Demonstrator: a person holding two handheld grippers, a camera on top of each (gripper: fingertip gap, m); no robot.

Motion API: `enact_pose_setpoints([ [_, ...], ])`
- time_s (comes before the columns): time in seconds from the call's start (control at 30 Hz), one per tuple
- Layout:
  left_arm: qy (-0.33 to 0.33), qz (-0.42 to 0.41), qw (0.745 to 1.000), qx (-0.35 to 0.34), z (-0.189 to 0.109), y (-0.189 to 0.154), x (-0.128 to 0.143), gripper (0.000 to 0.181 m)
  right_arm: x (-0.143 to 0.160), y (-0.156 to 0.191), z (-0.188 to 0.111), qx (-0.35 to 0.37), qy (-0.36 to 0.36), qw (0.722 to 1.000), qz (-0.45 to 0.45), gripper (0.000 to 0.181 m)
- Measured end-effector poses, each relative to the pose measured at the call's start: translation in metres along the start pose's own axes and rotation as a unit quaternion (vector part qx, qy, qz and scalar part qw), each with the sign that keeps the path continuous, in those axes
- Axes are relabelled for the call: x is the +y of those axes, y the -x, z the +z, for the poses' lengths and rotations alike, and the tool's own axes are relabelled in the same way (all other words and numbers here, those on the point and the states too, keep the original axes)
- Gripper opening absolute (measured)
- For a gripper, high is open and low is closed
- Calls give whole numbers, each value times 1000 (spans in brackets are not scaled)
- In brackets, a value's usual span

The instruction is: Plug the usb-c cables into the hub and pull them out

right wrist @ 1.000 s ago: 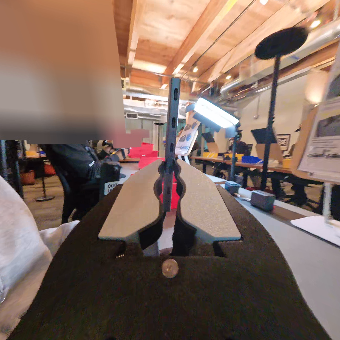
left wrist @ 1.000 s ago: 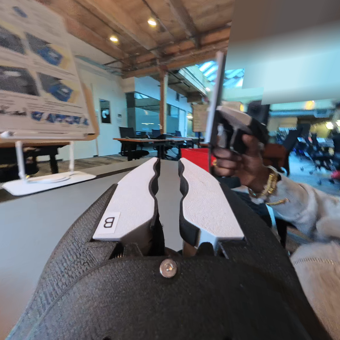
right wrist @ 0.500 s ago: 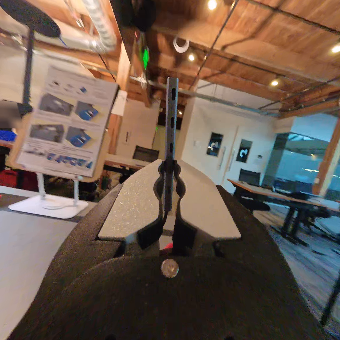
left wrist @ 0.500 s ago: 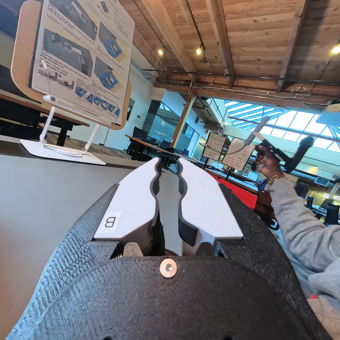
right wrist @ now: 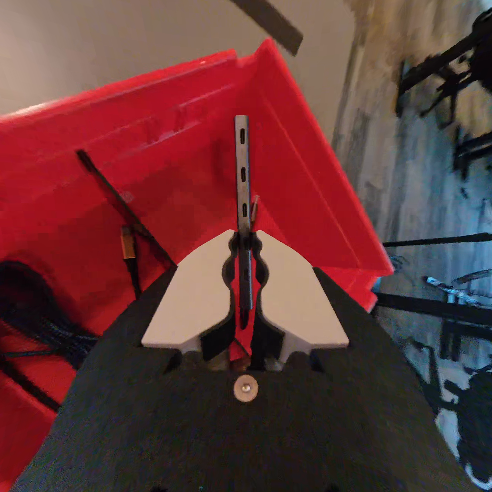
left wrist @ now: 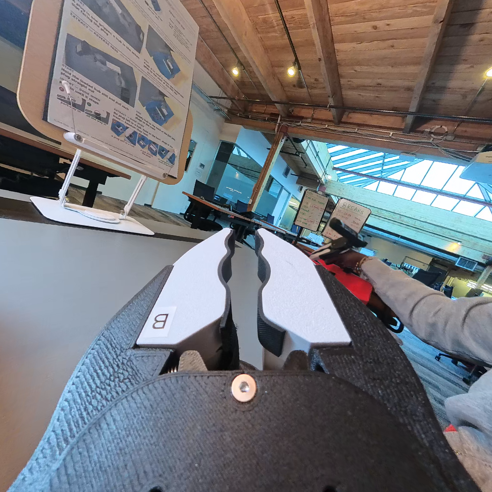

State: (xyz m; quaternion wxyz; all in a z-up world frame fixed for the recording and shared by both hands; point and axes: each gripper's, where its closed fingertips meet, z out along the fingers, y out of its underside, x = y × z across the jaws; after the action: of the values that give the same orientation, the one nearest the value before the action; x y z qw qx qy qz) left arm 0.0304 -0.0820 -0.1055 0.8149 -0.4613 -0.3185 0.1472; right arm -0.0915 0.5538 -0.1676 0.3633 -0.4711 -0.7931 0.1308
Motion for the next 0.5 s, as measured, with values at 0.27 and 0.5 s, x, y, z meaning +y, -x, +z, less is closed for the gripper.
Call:
enact_pose_setpoints([
  [0.27,-1,0,1000,1,0,0,0,14,-7,32,25,-83,51,987,128,31],
  [0.5,-3,4,1000,2,0,0,0,15,-60,-6,-30,111,-95,973,179,58],
])
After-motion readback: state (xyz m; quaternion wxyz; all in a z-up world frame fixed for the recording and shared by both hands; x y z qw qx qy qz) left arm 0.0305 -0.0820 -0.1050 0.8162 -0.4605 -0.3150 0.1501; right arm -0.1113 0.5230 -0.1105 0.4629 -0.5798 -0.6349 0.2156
